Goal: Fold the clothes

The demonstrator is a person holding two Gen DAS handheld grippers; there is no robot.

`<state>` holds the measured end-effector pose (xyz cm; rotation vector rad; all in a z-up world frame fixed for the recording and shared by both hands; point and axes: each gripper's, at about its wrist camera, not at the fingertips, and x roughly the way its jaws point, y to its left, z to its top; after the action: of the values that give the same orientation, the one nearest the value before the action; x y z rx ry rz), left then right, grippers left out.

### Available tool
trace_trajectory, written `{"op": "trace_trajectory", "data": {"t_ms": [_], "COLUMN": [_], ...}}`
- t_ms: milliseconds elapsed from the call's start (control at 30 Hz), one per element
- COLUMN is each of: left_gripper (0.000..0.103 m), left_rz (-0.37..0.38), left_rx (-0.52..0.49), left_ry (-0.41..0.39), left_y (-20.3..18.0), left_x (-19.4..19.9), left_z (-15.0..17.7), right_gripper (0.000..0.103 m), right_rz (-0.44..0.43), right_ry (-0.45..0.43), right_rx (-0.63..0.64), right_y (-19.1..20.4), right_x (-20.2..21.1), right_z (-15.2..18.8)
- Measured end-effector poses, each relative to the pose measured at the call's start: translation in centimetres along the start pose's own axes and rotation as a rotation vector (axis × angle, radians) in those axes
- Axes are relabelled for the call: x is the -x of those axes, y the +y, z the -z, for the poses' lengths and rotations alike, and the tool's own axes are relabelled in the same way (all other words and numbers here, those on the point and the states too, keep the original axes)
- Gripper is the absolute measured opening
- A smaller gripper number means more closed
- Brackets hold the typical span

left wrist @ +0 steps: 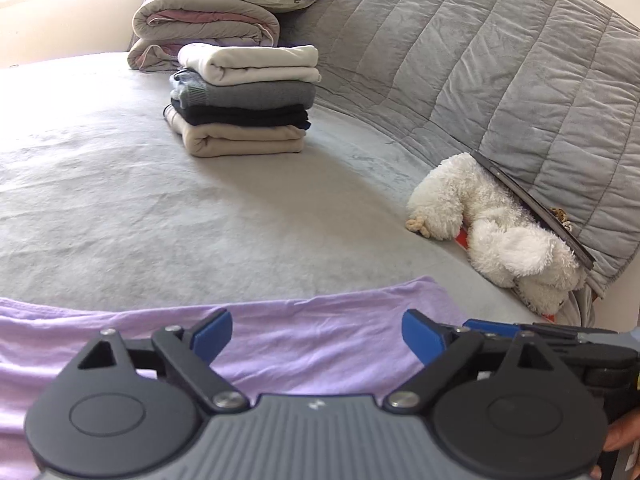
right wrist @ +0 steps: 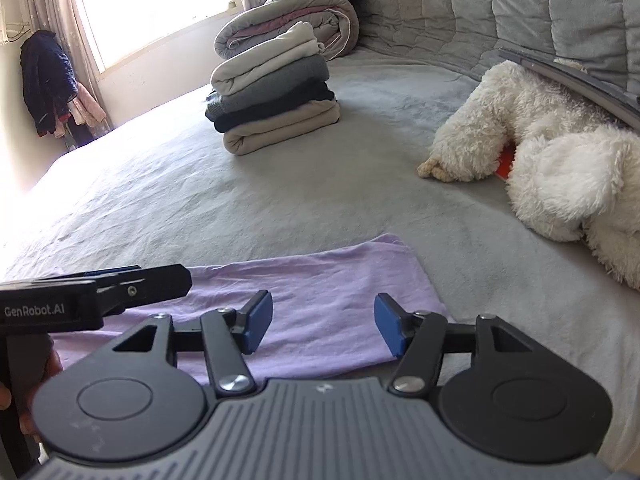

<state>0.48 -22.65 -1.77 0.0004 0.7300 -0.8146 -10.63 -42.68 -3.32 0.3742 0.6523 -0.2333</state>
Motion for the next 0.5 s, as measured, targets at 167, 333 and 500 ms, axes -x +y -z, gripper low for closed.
{"op": "trace_trajectory", "data": {"t_ms": [167,333,500], "left_gripper": [0.095,0.095,0.095], "left_rz": [-0.071,-0.149,-0.226], "left_rx": [-0.036,-0.054,-0.026], "left_ry": [-0.004,-0.014,-0.035], "left_y": [3.1,6.9,11.4], "left_x": [3.5,7.2,10.4], "left_z": [1.5,3.5,6.1], "right_gripper": [0.063,0.063,0.063], "right_rz": [-0.065,-0.064,-0.118], "right_ry": [0.067,0.05,0.017], "right_rx": [-0.023,0.097,0.257], "right_y": [2.1,5.2,8.5], "right_x": [-1.4,-2.3,-2.8], "right_z": [0.6,1.4,2.6]}}
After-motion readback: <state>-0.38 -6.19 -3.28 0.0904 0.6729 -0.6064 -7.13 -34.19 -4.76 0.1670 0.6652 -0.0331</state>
